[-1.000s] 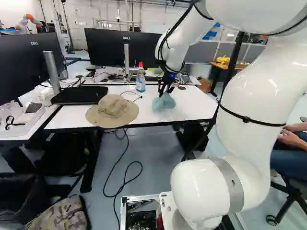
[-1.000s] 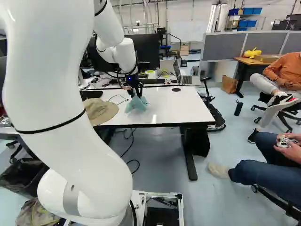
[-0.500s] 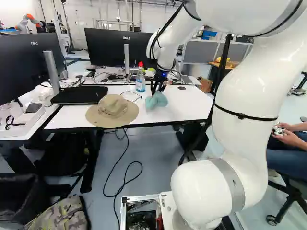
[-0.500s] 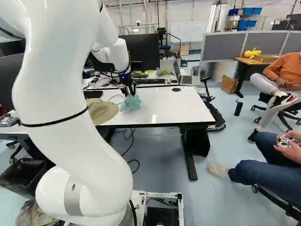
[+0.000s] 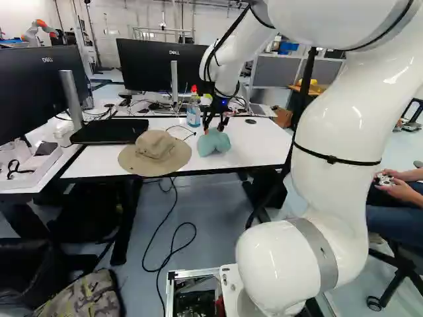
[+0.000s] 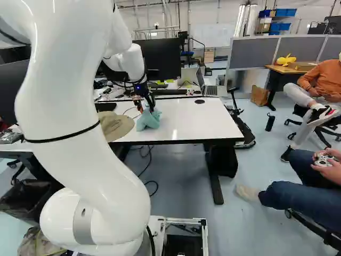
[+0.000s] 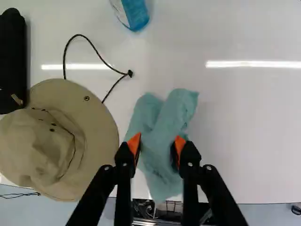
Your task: Clean the table with the green towel
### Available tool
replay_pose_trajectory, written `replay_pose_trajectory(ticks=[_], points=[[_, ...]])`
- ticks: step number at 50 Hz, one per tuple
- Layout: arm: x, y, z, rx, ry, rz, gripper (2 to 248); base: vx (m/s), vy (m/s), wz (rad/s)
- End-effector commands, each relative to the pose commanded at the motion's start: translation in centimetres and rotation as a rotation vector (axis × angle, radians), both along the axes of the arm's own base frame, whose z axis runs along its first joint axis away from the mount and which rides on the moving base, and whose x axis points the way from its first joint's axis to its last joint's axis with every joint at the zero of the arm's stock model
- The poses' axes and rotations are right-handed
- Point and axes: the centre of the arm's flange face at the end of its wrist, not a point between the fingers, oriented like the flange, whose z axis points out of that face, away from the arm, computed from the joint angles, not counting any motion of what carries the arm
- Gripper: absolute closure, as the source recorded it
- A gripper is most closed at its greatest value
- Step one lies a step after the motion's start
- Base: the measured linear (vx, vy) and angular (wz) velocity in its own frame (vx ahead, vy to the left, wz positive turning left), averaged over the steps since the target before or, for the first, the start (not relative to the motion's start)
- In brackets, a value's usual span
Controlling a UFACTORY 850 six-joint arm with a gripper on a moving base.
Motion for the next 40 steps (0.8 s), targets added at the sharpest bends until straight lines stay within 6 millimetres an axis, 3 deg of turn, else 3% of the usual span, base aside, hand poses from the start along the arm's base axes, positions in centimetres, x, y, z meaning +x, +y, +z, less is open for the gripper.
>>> replay_pose_trajectory(ticks=[3,4,9,10,14,15,19,20,40], points=[[0.0,0.0,0.0,0.0,0.0,0.0,136,0.0,0.0,0.0],[0.0,0.0,0.0,0.0,0.0,0.0,101,0.0,0.0,0.0],[0.0,0.0,0.0,0.0,0.0,0.0,101,0.0,0.0,0.0],[0.0,0.0,0.0,0.0,0.0,0.0,65,0.0,0.0,0.0],[0.0,0.0,0.0,0.0,0.0,0.0,65,0.0,0.0,0.0],[0.0,0.0,0.0,0.0,0.0,0.0,28,0.0,0.0,0.0],[0.0,0.0,0.0,0.0,0.0,0.0,28,0.0,0.0,0.0],[0.0,0.0,0.0,0.0,0.0,0.0,3,0.0,0.0,0.0],[-0.04,-0.02,-0.04,0.0,-0.002,0.0,3,0.0,0.0,0.0]])
